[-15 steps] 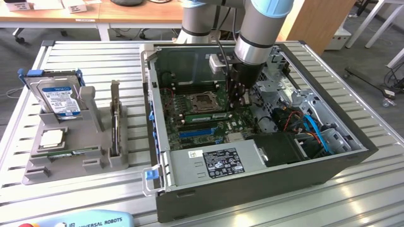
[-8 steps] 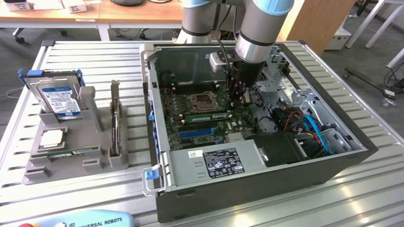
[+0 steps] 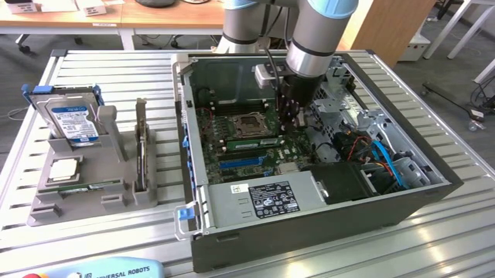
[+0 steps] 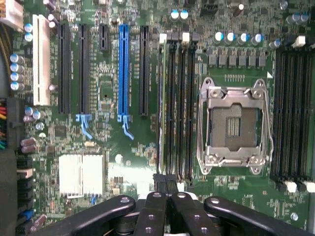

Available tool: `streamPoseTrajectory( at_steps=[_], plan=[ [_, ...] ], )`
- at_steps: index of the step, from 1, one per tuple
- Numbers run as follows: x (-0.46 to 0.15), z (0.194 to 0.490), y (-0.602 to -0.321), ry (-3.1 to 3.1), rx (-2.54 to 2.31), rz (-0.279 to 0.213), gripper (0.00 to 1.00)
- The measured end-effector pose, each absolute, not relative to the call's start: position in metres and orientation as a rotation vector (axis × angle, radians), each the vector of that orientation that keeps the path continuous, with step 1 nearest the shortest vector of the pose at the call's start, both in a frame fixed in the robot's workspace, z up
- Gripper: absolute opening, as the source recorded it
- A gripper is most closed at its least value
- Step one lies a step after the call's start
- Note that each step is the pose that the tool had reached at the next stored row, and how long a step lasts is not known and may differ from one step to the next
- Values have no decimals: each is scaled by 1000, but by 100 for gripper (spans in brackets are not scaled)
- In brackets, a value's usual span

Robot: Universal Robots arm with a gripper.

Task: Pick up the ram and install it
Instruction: 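Press down the ram until it locks into place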

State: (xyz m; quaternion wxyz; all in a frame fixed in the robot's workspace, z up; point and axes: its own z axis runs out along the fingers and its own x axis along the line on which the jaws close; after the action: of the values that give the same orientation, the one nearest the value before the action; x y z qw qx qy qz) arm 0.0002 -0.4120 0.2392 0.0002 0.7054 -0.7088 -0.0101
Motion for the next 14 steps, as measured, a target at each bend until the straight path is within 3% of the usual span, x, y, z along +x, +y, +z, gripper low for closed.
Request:
streamPoseTrajectory(
  at_steps=[14],
  plan=[
    [-37, 238, -410, -2227, 2216, -32, 10]
  ],
)
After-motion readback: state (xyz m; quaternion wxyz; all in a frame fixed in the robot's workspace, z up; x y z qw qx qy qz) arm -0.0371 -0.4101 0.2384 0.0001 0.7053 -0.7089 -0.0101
